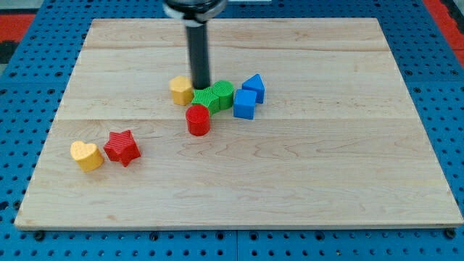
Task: Push the group of blocks slightly to the bottom left side of the board
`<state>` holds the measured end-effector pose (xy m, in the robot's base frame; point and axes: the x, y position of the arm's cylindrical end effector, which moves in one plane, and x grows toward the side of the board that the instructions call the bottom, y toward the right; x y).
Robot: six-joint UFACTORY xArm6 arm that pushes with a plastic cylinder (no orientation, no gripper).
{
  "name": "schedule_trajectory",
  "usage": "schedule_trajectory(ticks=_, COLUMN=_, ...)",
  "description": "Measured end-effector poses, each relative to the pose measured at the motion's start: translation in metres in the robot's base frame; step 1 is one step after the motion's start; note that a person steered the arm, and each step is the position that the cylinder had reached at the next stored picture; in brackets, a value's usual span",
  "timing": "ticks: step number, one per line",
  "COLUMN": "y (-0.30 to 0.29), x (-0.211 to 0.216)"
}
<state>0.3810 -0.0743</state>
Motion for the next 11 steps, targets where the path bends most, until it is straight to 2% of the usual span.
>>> schedule_trajectory(ticks=1, y=0.008, x=-0.008)
schedule_trajectory(ticks=2, y=0.082, x=-0.03)
schedule_trajectory(ticks=3, y=0.156, x=-0.018)
schedule_trajectory(ticks=4, y=0.157, x=-0.012)
schedule_trajectory(ticks=5, y=0.118, x=-0.01)
schedule_trajectory(ticks=6, y=0.027, x=-0.003)
schedule_trajectory(ticks=7, y=0.008, x=0.002)
schedule_trajectory(ticks=10, y=-0.037, x=0.055)
schedule_trajectory(ticks=11, y=-0.023, x=0.049)
